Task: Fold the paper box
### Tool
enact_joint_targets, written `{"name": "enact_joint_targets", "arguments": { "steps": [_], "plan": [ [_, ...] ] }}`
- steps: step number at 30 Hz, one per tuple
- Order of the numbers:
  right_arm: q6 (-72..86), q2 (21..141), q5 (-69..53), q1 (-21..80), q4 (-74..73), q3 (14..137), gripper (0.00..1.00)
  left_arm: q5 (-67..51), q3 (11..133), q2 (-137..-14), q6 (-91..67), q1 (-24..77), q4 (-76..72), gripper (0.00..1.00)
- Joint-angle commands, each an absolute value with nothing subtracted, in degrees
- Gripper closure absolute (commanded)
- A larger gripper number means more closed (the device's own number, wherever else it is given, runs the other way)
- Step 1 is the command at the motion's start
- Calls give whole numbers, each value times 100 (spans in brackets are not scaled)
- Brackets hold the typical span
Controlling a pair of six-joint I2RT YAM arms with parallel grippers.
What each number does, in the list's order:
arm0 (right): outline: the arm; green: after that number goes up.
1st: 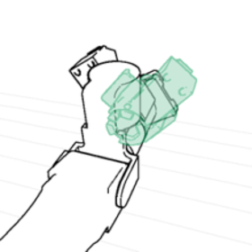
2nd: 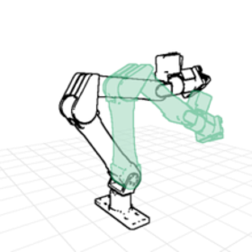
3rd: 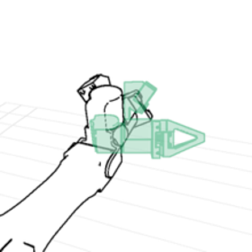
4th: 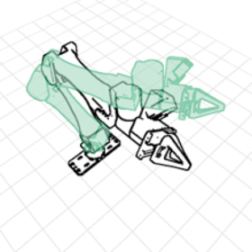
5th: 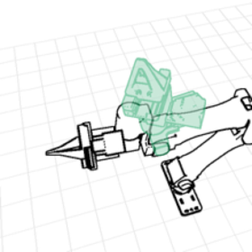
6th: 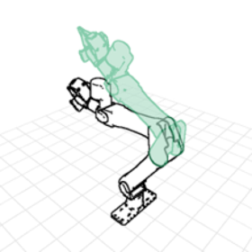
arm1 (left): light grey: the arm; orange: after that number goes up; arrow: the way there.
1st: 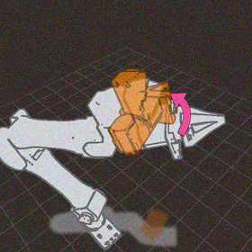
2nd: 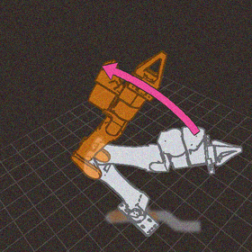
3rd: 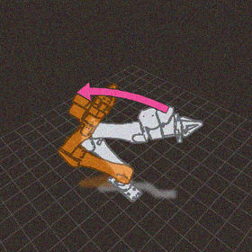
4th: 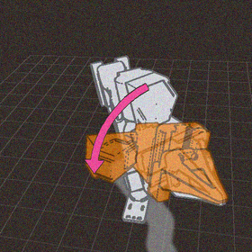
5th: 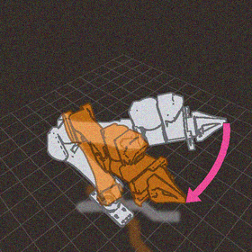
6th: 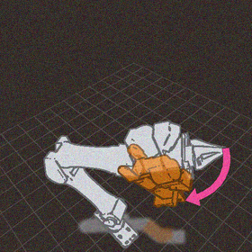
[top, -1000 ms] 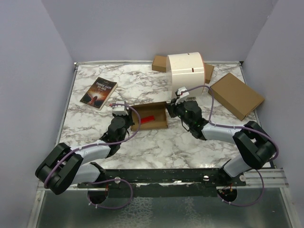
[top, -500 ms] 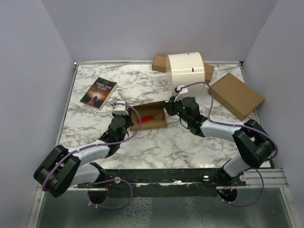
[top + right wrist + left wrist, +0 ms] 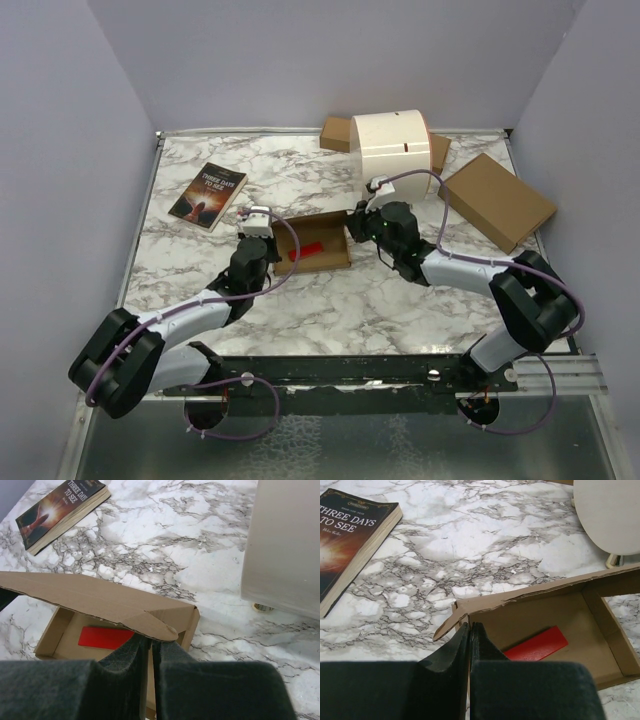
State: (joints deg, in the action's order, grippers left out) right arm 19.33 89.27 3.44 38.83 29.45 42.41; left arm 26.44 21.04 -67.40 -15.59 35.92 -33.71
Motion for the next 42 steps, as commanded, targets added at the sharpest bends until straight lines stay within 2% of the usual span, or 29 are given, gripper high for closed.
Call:
{"name": "enact_joint_targets", "arguments": {
  "steps": [1, 22, 42],
  "plan": [
    [2201, 9103, -257, 4068, 2713, 4503, 94, 2100, 2409, -6697, -1493, 3612, -2957, 100],
    [2304, 9282, -309, 4061, 1889, 5124, 94, 1562, 2909, -6838, -1552, 3270, -2229, 100],
    [1545, 8889, -457, 4069, 1825, 4446, 95, 1166, 2239, -6482, -2212, 3252, -2361, 100]
  ]
}}
